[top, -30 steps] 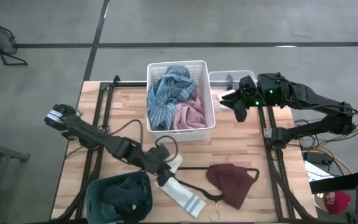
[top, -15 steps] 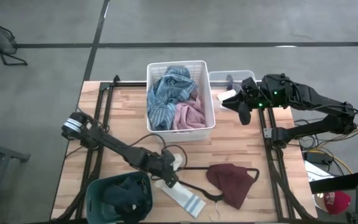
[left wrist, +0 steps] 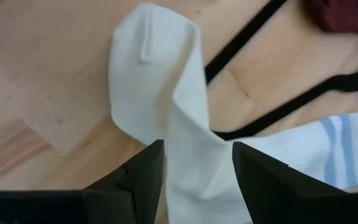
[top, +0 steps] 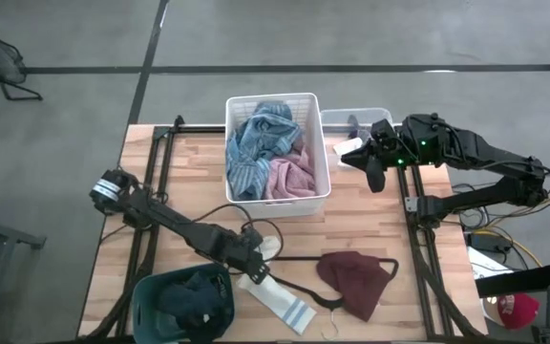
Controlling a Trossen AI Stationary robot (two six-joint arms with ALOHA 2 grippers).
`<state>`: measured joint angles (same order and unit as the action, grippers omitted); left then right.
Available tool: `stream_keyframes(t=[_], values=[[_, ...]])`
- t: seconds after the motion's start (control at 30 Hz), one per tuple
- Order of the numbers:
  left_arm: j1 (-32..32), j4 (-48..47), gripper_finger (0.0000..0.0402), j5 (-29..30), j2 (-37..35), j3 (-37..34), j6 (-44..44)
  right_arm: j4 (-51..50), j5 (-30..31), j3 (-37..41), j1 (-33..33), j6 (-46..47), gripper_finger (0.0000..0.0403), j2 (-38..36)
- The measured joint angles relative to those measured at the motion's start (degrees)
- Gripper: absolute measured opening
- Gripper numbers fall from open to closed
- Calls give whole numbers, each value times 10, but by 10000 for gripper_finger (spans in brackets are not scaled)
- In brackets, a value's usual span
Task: Pick & Place Cloths
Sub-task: Put the white sock into the transparent container
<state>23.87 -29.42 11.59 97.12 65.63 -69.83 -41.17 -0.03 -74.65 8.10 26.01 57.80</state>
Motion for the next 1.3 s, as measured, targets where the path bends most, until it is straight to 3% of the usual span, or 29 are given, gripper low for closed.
stream_keyframes(t=[0.47,0.63,0.9,1.3], values=[[-22,11,186,-13,48,-4,14,0,1,0,0,-1,74,31],[-32,13,142,-21,61,-4,-27,20,1,0,0,1,82,31],[-36,33,12,-55,67,-4,17,42,1,0,0,-1,85,32],[-43,69,3,-36,1,28,78,43,15,0,0,-5,38,32]])
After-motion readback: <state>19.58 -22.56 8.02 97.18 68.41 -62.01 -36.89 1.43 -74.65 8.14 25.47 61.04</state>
